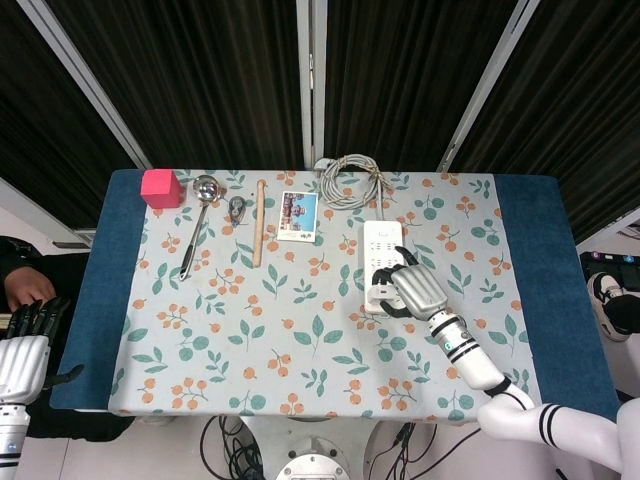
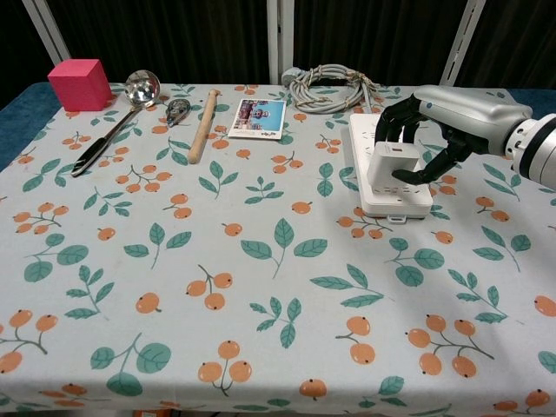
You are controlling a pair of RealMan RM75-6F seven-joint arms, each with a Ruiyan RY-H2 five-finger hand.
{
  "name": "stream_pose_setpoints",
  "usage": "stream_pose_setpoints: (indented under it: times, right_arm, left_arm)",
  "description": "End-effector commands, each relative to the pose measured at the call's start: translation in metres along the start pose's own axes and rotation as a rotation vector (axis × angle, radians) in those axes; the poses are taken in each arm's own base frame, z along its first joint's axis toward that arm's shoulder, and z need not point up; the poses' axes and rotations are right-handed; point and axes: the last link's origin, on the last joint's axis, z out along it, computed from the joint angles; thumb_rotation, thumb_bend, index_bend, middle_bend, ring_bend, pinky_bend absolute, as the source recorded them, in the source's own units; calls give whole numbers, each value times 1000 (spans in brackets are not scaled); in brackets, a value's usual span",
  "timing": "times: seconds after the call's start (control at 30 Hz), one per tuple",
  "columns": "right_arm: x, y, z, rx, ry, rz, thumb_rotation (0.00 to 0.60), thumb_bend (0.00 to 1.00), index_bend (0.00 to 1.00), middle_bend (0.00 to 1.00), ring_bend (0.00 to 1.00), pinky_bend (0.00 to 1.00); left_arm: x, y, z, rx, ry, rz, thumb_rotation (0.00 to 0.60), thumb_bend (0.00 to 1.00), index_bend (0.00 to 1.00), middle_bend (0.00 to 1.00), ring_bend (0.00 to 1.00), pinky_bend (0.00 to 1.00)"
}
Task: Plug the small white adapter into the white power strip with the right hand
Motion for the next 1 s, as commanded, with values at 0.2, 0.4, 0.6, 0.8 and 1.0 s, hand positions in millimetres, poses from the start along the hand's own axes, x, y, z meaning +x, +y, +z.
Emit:
stream_pose_setpoints:
  times: [0.2, 0.4, 0.6, 0.8, 1.0]
  right_arm:
    - [1, 1, 3, -4, 3, -4, 600, 604, 855, 682, 435, 70]
    - [-2, 0, 5, -3, -2, -2, 600, 604, 855, 682, 435, 70]
    - [-4, -1, 6, 3, -6, -1, 600, 604, 855, 682, 435, 70]
    - [-4, -3, 7, 7, -5, -2, 600, 604, 856, 682, 435, 70]
    - [-6, -3, 7, 4, -7, 2, 600, 604, 855, 682, 435, 70]
  left_arm:
    - [-1, -1, 1, 3, -1, -2, 600, 34, 99, 44, 0, 0]
    - [-1, -2, 1, 5, -3, -3, 600, 34, 99, 44, 0, 0]
    - [-1, -2, 0, 8, -4, -4, 600, 34, 99, 44, 0, 0]
    - [-1, -3, 0, 8, -4, -4, 600, 35, 99, 44, 0, 0]
    - [-1, -4, 0, 9, -4, -5, 600, 34, 99, 44, 0, 0]
